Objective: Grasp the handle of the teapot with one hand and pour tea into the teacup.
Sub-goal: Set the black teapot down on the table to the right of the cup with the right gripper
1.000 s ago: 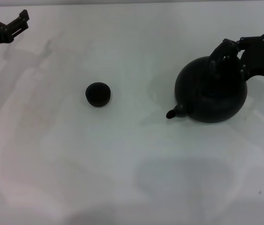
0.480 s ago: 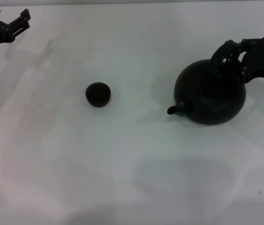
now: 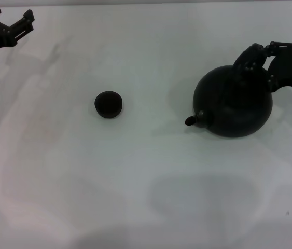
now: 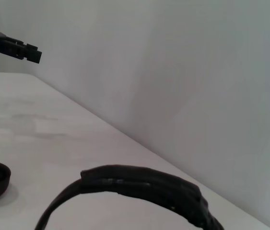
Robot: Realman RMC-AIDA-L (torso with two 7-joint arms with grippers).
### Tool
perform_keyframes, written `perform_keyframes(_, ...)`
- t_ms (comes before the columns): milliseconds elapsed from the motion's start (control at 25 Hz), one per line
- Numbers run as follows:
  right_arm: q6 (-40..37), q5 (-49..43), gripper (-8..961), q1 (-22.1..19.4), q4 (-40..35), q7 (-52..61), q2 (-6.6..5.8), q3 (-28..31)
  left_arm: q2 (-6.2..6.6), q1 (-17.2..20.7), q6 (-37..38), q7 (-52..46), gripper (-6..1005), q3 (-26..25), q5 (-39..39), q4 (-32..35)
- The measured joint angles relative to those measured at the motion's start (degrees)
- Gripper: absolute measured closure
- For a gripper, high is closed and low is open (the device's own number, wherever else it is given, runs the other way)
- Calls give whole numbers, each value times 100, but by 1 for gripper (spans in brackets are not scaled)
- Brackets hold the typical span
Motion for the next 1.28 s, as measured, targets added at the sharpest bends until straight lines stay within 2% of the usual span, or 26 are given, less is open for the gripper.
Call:
perform_keyframes(440,30,66,470,7,14,238,-16,5,0,0,1,5,106,0,0,0)
perform_keyframes(640,40,71,300,0,10,279,-25,5,0,0,2,6,107,0,0,0)
perform_keyframes(960,93,75,277,-59,-42,439,-40,37,0,-5,29,6,107,0,0,0)
perform_keyframes(1280,587,53,279,-186,8,502,-45,536,2,-25,49,6,107,-1,0,0)
